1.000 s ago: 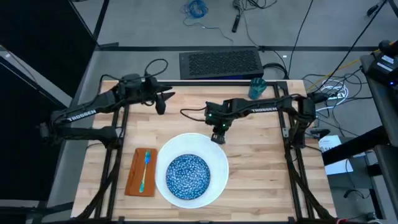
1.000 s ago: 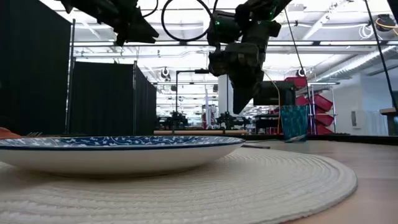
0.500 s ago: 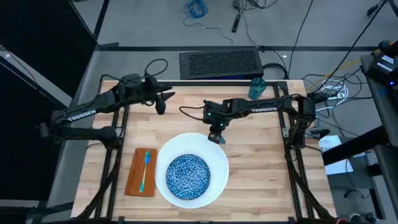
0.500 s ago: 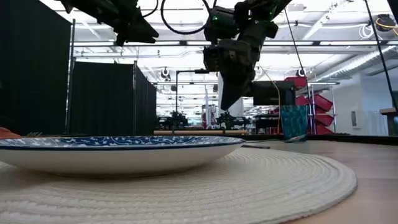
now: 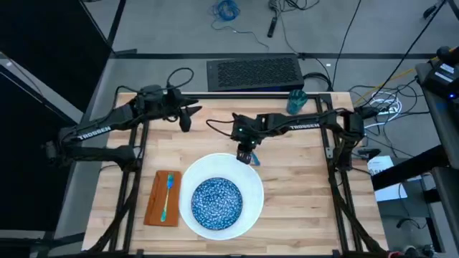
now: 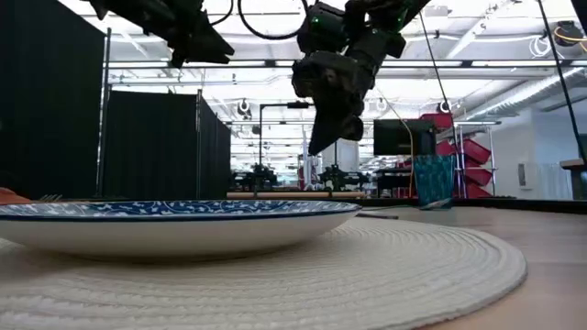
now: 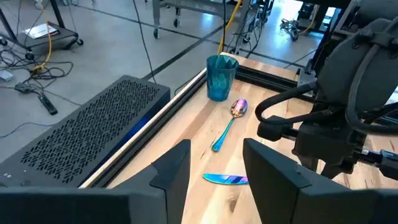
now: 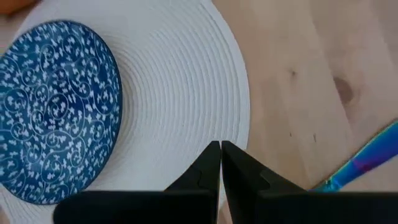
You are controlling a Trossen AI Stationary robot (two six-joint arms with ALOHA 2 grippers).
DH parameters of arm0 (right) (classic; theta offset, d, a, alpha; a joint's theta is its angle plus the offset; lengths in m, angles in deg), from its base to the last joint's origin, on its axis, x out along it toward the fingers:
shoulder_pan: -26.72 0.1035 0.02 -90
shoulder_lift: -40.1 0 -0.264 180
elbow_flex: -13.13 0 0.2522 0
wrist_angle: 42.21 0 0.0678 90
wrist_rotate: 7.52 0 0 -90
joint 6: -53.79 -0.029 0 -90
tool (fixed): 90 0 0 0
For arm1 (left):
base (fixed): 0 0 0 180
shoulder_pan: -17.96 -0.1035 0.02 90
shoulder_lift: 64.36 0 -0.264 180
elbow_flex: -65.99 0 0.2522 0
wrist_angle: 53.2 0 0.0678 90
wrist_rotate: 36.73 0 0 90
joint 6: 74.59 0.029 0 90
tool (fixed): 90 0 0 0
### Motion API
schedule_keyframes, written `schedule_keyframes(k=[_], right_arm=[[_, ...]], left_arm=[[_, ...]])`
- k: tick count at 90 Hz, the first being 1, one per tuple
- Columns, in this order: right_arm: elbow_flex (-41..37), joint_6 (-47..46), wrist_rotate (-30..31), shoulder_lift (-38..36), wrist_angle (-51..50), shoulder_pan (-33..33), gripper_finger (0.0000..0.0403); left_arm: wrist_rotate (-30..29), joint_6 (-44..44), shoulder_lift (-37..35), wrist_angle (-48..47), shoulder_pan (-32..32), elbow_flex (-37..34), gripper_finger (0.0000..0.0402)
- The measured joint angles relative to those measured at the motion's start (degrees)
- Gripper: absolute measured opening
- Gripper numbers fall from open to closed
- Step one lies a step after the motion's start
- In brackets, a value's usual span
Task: Set table place
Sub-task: Move the blue table knife to the right of the white table mat
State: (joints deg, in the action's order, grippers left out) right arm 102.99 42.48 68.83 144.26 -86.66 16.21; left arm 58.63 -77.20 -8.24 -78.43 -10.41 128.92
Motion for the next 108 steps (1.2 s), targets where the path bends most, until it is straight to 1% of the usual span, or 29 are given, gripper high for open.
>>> schedule_keyframes(k=[32, 74, 84, 108], right_arm=[[0.0, 1.1, 0.0, 0.0, 7.1, -0.3, 0.0], [0.0, 1.0, 0.0, 0.0, 10.0, -0.3, 0.0], [0.0, -0.5, 0.0, 0.0, 10.0, -0.3, 0.0], [0.0, 3.6, 0.0, 0.0, 13.0, -0.3, 0.0]], left_arm=[[0.0, 0.0, 0.0, 0.0, 0.0, 0.0, 0.0134], [0.0, 0.0, 0.0, 1.0, 0.0, 0.0, 0.0134], [0.0, 0.0, 0.0, 2.0, 0.0, 0.0, 0.0134], [1.0, -0.3, 4.0, 2.2, 0.9, 0.0, 0.0134]])
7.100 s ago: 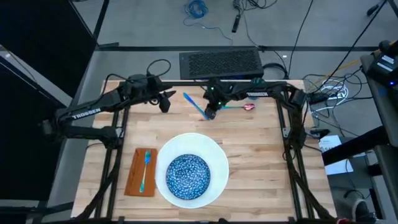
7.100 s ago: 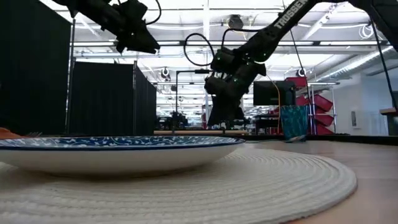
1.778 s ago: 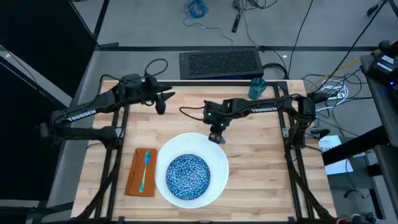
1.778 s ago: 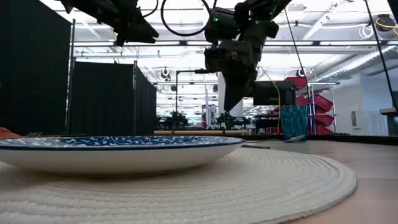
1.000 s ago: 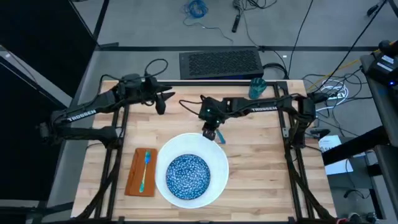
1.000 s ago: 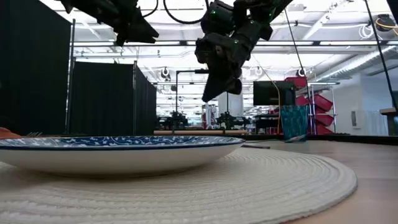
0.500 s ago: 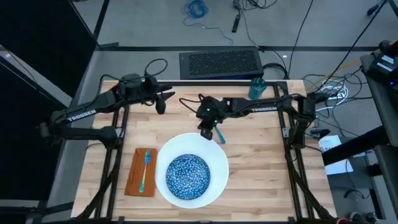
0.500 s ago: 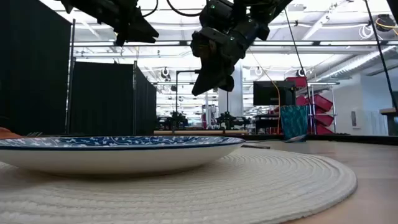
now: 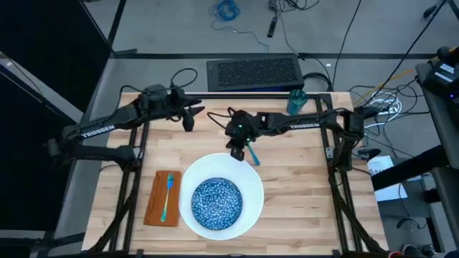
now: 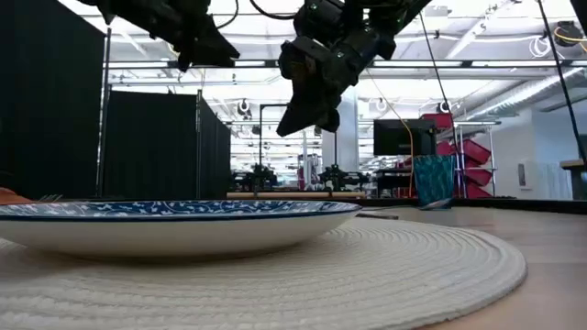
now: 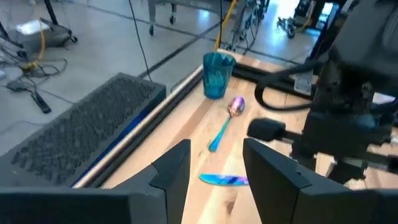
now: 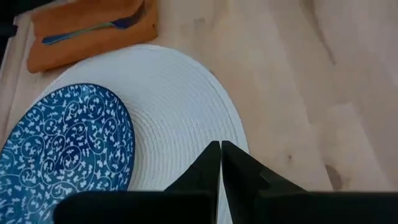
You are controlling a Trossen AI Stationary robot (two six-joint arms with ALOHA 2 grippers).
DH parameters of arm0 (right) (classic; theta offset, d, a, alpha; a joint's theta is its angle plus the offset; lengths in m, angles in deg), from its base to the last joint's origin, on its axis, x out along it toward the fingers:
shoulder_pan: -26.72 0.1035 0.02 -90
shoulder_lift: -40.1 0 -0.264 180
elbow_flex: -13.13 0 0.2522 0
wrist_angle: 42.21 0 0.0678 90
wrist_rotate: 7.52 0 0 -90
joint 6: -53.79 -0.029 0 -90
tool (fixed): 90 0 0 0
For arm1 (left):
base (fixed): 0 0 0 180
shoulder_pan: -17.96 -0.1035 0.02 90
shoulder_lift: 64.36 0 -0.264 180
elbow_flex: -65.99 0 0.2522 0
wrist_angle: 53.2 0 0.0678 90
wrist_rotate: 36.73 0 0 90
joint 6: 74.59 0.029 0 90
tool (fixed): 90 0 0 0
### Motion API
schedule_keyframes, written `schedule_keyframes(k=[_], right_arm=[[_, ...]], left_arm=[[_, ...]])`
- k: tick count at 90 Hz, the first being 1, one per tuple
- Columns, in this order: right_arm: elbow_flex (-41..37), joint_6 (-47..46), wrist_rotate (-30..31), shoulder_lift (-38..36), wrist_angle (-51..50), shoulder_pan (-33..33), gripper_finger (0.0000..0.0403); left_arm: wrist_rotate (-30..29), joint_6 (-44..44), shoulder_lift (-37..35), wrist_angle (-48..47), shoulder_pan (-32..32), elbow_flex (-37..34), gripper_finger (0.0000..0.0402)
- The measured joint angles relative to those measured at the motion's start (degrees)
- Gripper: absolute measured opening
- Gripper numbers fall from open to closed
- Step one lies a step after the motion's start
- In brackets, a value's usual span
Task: Set table place
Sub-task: Move the blue table knife to the right of the white table mat
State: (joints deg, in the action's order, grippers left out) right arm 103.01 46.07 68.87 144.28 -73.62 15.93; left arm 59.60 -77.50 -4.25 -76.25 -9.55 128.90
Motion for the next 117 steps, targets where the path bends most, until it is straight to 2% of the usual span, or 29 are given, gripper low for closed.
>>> schedule_keyframes(k=[18, 37, 86, 98, 105, 117], right_arm=[[0.0, -1.2, 0.0, 0.0, 2.2, 0.0, 0.0], [0.0, 1.6, 0.2, 0.0, 2.5, -0.2, 0.0], [0.0, 1.3, 0.0, 0.0, 1.3, -0.5, 0.0], [0.0, -1.5, 0.0, 0.0, 1.2, -0.8, 0.0], [0.0, -1.3, -0.2, 0.0, -1.8, -0.8, 0.0], [0.0, 4.7, -2.5, 0.0, -9.7, -0.9, 0.0]], left_arm=[[0.4, -3.8, 3.4, -1.6, 0.8, -0.1, 0.0134], [7.8, -2.3, 3.1, -3.0, 0.9, -0.1, 0.0134], [7.2, -2.3, 3.0, -6.3, 0.8, -0.1, 0.0134], [7.1, -2.3, 1.8, -6.3, 0.8, 0.0, 0.0134], [7.1, -2.3, 0.7, -7.0, 0.8, 0.0, 0.0134], [6.9, -2.4, -1.7, -9.3, 0.8, 0.0, 0.0134]])
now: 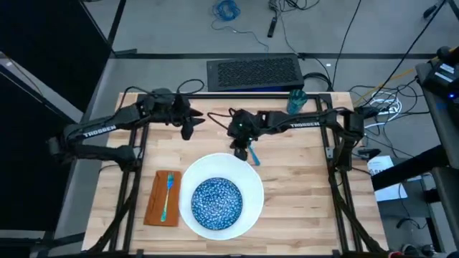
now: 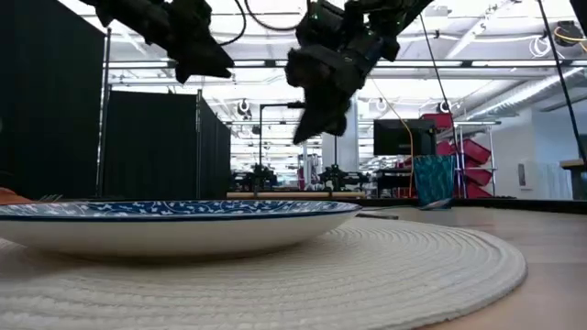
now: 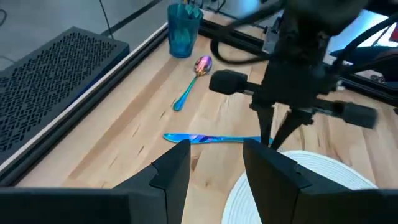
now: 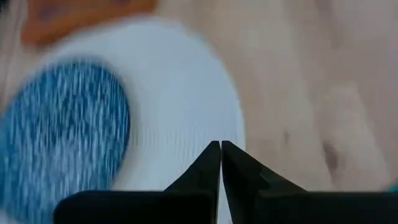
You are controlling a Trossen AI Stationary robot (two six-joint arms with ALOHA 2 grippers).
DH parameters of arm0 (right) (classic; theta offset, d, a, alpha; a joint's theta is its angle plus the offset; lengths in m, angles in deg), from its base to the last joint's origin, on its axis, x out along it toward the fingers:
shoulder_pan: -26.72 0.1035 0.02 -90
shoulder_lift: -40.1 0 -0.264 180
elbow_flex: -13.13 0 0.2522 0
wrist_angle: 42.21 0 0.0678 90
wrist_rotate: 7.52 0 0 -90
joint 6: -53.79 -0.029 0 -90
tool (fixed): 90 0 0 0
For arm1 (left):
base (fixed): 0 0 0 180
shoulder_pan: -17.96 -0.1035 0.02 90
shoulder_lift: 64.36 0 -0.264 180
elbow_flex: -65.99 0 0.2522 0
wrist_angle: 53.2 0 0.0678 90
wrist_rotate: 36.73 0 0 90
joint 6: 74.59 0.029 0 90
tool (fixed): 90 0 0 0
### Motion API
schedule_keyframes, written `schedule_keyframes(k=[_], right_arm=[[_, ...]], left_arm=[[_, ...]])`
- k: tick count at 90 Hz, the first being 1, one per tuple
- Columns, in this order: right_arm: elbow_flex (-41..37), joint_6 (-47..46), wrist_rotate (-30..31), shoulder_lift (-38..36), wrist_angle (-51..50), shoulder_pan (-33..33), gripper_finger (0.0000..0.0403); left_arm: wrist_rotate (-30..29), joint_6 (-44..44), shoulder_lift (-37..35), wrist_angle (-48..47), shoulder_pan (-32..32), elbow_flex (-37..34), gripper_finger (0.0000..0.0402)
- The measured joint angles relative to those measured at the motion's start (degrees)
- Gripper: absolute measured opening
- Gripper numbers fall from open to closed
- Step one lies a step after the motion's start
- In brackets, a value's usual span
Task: Set table place
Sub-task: Move the blue table knife to the right of the white table mat
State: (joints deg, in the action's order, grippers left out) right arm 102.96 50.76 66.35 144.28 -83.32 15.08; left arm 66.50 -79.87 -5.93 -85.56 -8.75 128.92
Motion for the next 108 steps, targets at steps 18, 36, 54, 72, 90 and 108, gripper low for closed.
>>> schedule_keyframes(k=[18, 36, 54, 72, 90, 108], right_arm=[[-0.1, -1.0, 6.9, 0.7, -10.1, -0.2, 0.0], [0.0, -4.0, 13.1, 3.4, -8.4, -1.2, 0.0], [0.0, -4.9, 14.9, 8.8, -9.2, -2.1, 0.0], [0.3, -4.2, 16.3, 9.0, -7.4, -4.0, 0.0], [1.3, -3.6, 16.3, 8.9, -6.7, -6.7, 0.0], [1.3, -3.3, 15.9, 9.3, -6.4, -7.8, 0.0]], left_arm=[[-4.9, 1.3, -3.4, -8.9, 0.6, 0.0, 0.0134], [-5.1, 3.1, -3.8, -8.8, 2.2, 0.0, 0.0134], [-5.2, 4.4, -3.8, -9.0, 3.3, 0.0, 0.0134], [-5.2, 5.2, -3.8, -8.9, 3.2, 0.0, 0.0134], [-5.5, 5.7, -3.8, -8.8, 3.2, 0.0, 0.0134], [-5.6, 5.7, -3.8, -8.6, 3.2, 0.0, 0.0134]])
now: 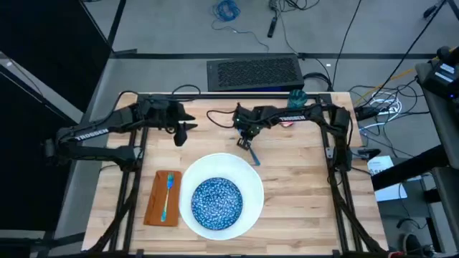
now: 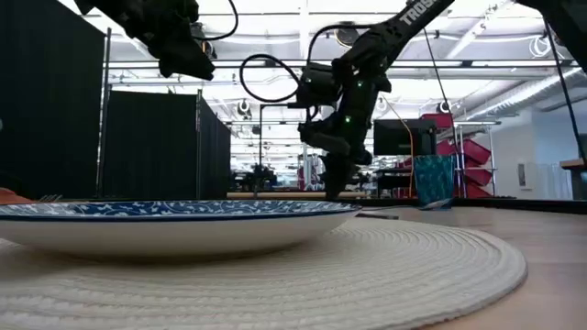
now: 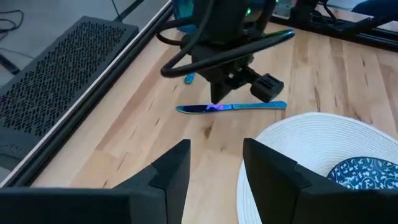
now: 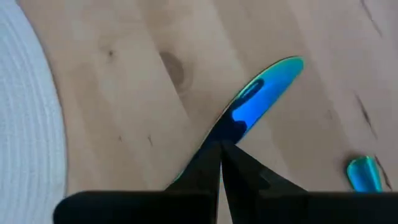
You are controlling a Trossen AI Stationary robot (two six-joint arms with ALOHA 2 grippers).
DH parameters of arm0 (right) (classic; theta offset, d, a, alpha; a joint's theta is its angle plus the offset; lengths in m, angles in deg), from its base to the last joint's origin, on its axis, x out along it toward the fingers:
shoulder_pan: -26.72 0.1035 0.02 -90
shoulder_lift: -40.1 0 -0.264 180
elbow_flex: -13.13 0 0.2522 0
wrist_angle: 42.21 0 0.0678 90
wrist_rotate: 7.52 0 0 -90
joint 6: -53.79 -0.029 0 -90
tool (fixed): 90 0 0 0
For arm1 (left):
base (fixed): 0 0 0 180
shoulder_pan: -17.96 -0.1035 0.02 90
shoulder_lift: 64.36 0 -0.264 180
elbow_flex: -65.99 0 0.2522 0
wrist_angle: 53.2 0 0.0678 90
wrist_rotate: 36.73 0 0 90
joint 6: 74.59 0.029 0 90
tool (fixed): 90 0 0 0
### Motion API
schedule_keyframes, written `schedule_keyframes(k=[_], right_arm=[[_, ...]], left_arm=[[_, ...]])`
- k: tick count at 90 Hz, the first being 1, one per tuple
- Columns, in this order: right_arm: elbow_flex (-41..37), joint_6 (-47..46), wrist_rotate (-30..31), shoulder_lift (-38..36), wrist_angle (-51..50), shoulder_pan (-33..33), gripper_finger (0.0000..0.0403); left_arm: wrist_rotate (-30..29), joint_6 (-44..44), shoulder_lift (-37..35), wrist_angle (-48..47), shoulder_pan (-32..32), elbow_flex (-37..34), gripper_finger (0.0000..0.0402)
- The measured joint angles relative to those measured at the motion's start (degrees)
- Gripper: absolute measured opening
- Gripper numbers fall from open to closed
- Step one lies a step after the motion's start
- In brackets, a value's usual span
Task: Set table place
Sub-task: Move the blue table knife to the right of the white table mat
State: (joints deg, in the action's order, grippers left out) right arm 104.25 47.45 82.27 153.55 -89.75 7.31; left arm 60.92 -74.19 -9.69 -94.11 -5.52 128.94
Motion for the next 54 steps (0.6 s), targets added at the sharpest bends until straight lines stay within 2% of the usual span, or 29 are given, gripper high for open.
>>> schedule_keyframes(k=[54], right_arm=[[0.0, -2.5, -1.5, 0.1, -3.9, 1.4, 0.0]], left_arm=[[0.0, -0.3, 0.0, 1.3, 0.0, 0.0, 0.0134]])
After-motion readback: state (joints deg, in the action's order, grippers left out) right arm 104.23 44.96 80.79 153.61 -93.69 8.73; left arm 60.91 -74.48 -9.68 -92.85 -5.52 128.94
